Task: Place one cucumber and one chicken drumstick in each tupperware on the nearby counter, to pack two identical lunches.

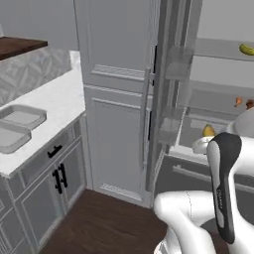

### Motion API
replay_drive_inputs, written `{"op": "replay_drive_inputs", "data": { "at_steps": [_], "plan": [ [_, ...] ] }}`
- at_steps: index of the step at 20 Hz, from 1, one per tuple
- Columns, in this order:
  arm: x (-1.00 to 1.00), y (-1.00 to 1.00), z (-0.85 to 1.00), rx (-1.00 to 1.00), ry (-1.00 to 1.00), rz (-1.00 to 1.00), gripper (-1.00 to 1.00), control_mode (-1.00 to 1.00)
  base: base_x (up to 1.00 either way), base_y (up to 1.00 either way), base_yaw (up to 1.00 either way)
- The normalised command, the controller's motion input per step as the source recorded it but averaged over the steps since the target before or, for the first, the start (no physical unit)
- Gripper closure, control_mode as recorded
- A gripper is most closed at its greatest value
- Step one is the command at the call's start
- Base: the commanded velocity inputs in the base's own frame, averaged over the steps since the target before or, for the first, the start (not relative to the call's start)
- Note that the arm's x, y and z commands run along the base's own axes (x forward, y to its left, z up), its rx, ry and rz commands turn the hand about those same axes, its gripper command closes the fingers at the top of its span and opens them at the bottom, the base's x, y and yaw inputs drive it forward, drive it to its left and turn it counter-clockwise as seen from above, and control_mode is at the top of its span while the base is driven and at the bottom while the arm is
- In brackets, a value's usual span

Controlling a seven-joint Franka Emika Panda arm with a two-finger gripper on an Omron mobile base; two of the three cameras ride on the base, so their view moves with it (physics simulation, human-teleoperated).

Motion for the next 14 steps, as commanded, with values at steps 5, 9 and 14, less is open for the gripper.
{"op": "replay_drive_inputs", "data": {
  "at_steps": [5,9,14],
  "plan": [
    [0.00,0.00,0.00,0.00,0.00,0.00,1.00,1.00,-0.30,0.12,0.90],
    [0.00,0.00,0.00,0.00,0.00,0.00,1.00,1.00,0.32,0.30,0.74],
    [0.00,0.00,0.00,0.00,0.00,0.00,1.00,1.00,0.99,0.13,0.34]
  ]
}}
